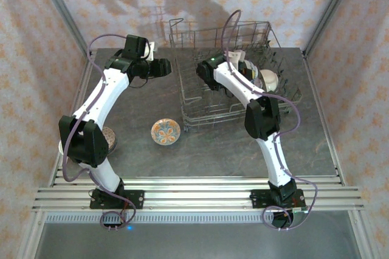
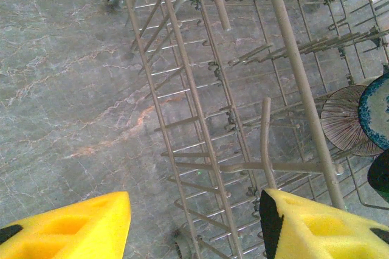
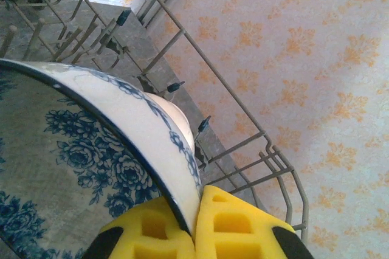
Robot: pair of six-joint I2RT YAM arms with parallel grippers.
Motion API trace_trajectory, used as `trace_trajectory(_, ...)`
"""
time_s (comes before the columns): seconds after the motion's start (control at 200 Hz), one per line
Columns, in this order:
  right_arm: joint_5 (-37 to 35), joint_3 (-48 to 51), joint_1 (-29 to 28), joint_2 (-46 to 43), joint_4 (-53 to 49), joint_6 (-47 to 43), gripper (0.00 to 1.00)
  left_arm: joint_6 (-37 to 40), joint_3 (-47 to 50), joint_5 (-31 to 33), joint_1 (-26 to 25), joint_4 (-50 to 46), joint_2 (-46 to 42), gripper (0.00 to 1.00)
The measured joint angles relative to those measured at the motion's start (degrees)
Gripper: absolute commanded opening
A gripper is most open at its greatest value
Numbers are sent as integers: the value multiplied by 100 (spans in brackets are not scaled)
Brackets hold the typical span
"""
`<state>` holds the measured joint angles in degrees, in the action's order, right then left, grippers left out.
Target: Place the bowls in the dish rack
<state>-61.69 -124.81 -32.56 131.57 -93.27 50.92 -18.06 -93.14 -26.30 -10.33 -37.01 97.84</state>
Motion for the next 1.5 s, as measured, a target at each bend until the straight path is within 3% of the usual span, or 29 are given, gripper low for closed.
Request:
trace_trajectory(0.215, -289, -2, -46, 173, -2, -127, 0, -4, 0, 2, 0, 0, 0, 59)
trace_trajectory(0.45, -450, -13, -166, 310, -2, -269, 16, -50, 68, 22, 0, 22, -24, 59)
trace_trajectory(0.636, -286, -13, -205, 341, -4, -387, 23, -125, 186, 24, 0, 26, -87, 59)
trace_trajectory(0.741, -243, -13, -203, 350, -7, -446, 34, -140, 223, 28, 0, 48, -120, 59)
trace_trajectory(1.231, 258, -109, -203, 472, -9, -538, 36, -306, 452, 42, 0, 192, -247, 59)
trace_trajectory(1.306, 306, -109, -203, 501, -7, -564, 45, -315, 485, 42, 0, 203, -258, 59)
trace_trajectory(1.501, 544, -109, -201, 560, -7, -706, 53, -363, 540, 42, 0, 229, -280, 59)
